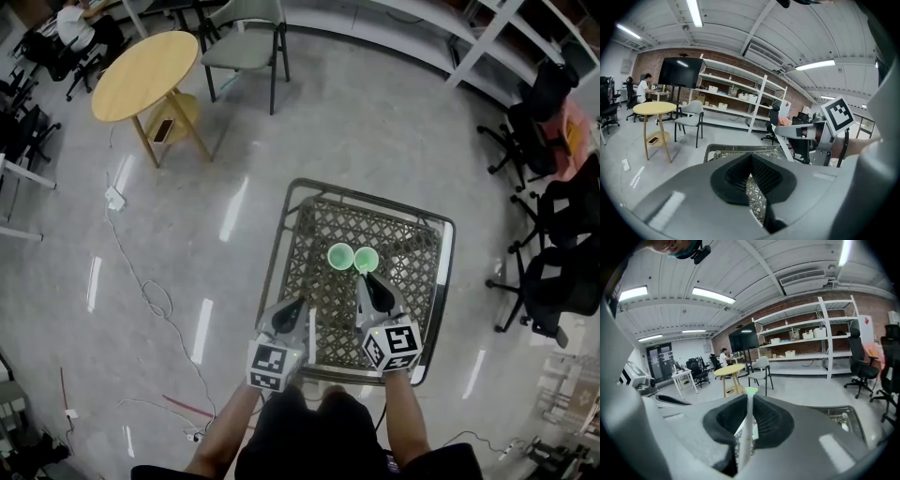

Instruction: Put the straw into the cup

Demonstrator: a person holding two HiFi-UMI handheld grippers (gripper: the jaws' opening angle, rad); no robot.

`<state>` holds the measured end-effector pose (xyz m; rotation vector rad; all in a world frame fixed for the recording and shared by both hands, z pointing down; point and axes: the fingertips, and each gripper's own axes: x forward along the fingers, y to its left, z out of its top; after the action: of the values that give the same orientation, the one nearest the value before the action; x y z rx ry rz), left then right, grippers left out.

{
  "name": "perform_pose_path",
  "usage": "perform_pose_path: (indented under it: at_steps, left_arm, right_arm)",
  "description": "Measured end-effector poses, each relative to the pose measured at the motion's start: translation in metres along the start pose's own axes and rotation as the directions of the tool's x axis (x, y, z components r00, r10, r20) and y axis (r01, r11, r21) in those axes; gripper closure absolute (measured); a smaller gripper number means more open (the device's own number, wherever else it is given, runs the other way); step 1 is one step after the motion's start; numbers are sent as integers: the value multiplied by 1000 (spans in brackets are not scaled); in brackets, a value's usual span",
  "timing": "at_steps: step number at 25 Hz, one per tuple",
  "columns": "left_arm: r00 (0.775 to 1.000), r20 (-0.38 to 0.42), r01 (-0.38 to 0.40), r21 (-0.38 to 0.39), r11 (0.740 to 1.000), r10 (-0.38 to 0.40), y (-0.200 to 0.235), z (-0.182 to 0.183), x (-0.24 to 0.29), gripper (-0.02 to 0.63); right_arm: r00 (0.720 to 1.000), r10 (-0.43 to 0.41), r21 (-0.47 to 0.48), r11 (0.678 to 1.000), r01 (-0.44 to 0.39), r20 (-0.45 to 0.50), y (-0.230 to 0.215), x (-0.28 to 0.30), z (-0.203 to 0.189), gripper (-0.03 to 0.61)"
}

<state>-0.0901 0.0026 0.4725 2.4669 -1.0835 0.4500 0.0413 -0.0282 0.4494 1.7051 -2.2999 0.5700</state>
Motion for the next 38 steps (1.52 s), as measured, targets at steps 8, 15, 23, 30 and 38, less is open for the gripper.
perform_pose_path:
  at_steps: [8,15,23,30,38]
  left_arm:
    - [999,11,36,34,999,-37,5,11,19,608]
    - [1000,8,22,33,999,-23,11,6,37,607]
    - [1000,10,-25,2,1000,25,28,-4,59,607]
    - [999,-11,-53,-27,998,53,36,-16,78,607]
    - [997,-41,-64,-51,997,61,48,-32,100,609]
  right_arm:
    - [996,-49,40,998,46,69,-11,4,17,537]
    - [993,-43,62,997,37,109,-29,30,22,537]
    - [992,14,53,998,-20,124,-38,70,15,537]
    - [993,33,52,998,-39,115,-51,102,6,537]
    - [992,44,59,997,-52,119,-62,136,-2,537]
